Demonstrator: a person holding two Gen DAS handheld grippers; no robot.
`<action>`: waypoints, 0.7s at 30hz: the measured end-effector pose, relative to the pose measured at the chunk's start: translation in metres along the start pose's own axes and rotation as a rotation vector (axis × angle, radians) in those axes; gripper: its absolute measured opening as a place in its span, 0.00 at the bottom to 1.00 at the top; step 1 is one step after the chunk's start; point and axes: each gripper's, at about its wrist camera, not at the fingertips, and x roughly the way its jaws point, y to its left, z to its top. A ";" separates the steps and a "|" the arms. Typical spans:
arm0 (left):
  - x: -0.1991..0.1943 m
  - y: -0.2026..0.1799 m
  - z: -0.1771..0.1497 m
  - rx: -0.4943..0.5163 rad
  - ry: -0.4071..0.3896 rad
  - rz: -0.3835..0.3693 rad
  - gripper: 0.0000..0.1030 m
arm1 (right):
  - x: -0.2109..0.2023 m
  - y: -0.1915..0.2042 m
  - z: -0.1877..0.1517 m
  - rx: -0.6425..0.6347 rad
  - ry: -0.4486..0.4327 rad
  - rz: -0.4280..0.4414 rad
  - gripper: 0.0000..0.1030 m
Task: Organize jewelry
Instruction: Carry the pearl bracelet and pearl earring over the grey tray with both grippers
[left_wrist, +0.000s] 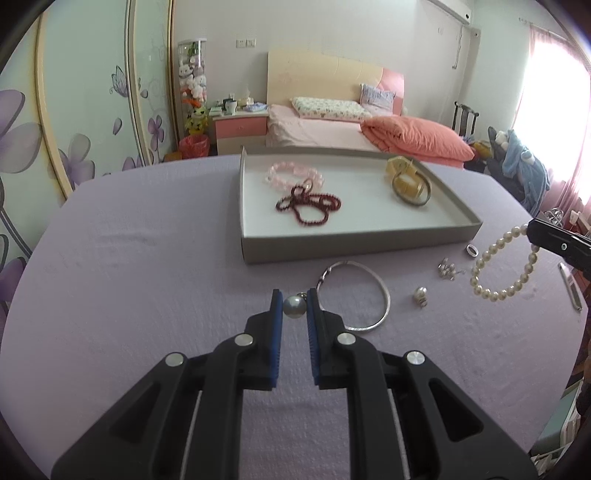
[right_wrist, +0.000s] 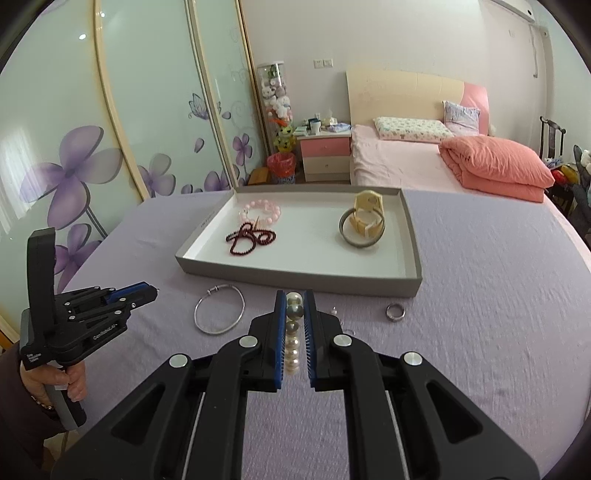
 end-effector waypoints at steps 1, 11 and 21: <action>-0.003 -0.001 0.002 -0.001 -0.008 -0.003 0.13 | -0.001 0.000 0.001 -0.001 -0.005 -0.003 0.09; -0.014 -0.003 0.013 -0.012 -0.045 -0.018 0.13 | -0.004 -0.011 0.013 0.012 -0.033 -0.032 0.09; -0.015 -0.003 0.020 -0.017 -0.058 -0.024 0.13 | 0.003 -0.022 0.032 0.012 -0.053 -0.077 0.09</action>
